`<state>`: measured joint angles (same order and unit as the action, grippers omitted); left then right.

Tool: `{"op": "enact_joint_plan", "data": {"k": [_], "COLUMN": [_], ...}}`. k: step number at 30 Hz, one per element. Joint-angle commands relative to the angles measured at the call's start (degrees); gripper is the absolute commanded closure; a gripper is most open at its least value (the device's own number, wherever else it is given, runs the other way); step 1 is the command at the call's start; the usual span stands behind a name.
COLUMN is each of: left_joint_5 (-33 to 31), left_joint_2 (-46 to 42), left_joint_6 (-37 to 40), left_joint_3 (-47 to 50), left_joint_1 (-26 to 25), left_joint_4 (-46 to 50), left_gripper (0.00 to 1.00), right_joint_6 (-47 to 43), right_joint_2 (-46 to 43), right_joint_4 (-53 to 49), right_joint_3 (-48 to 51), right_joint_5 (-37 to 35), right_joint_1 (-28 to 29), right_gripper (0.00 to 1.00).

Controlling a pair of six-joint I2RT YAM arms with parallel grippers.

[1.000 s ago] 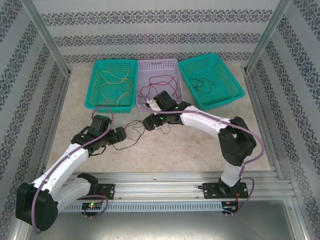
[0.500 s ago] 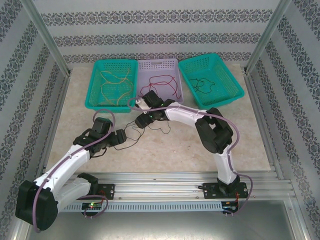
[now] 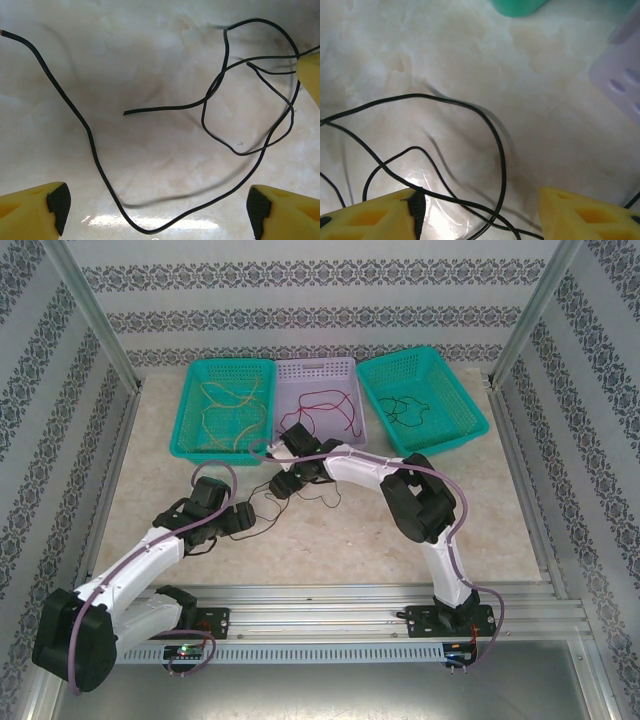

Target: Untangle the cables

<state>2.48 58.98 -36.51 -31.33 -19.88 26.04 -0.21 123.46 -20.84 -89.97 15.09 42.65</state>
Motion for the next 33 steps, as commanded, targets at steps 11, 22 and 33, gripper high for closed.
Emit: {"op": "enact_joint_plan", "data": {"k": [11, 22, 33], "left_joint_5": [-1.75, -1.79, 0.68], "left_joint_2": [7.20, 12.71, 16.65], "left_joint_6": [-0.73, -0.22, 0.92], "left_joint_3": [-0.07, -1.24, 0.62], "left_joint_1": [-2.07, -3.05, -3.94], "left_joint_4": [-7.58, -11.57, -14.47], "left_gripper": [0.09, 0.16, 0.20], "right_joint_6": [0.21, 0.80, 0.93], "right_joint_2": [-3.11, -23.43, -36.45], "right_joint_4": [1.55, -0.91, -5.18], "right_joint_3": [2.29, 6.42, 8.45], "right_joint_5": [0.14, -0.77, -3.45], "right_joint_1": [0.81, 0.76, 0.72], "right_gripper": [0.91, 1.00, 1.00]}}
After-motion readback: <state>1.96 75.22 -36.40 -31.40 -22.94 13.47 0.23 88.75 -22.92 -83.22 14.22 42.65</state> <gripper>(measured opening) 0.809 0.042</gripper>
